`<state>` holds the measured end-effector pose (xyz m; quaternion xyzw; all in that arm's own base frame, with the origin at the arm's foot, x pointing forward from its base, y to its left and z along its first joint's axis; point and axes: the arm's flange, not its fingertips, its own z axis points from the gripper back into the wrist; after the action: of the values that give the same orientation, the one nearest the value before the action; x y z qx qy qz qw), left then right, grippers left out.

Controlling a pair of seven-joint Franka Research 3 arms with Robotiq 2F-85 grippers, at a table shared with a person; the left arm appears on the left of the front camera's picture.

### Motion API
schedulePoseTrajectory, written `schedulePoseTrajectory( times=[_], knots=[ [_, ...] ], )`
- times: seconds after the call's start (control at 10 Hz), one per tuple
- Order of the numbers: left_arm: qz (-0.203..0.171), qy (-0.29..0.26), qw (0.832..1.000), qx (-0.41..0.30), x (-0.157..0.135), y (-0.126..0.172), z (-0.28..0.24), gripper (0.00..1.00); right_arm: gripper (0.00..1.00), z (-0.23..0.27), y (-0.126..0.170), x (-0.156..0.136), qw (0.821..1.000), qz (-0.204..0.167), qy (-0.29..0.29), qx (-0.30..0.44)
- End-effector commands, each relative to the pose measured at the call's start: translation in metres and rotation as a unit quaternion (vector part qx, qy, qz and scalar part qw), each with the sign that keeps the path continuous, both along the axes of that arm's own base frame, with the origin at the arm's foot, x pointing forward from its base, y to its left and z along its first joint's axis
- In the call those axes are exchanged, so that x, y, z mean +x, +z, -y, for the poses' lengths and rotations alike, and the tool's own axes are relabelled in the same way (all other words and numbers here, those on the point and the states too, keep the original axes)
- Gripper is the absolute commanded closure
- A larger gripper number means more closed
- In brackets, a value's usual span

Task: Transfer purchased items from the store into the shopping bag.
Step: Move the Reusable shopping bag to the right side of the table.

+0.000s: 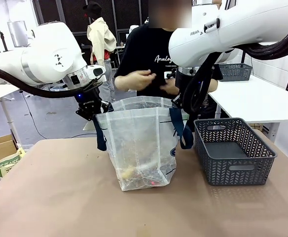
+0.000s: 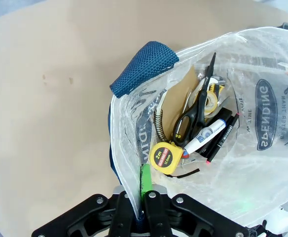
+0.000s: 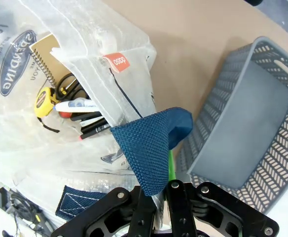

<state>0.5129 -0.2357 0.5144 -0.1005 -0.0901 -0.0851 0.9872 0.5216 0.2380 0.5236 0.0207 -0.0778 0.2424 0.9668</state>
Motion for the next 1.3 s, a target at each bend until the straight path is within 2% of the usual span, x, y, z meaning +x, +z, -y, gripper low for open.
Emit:
schedulePoseTrajectory(
  times=[0.0,1.2],
  knots=[
    [0.0,0.001,1.0,0.0,0.0007,-0.0005,-0.0015,1.0,1.0,0.001,0.0011,0.0005,1.0,0.0,-0.001,0.0],
    [0.0,0.001,1.0,0.0,0.0007,-0.0005,-0.0015,1.0,1.0,0.001,0.0011,0.0005,1.0,0.0,-0.001,0.0]
  ],
)
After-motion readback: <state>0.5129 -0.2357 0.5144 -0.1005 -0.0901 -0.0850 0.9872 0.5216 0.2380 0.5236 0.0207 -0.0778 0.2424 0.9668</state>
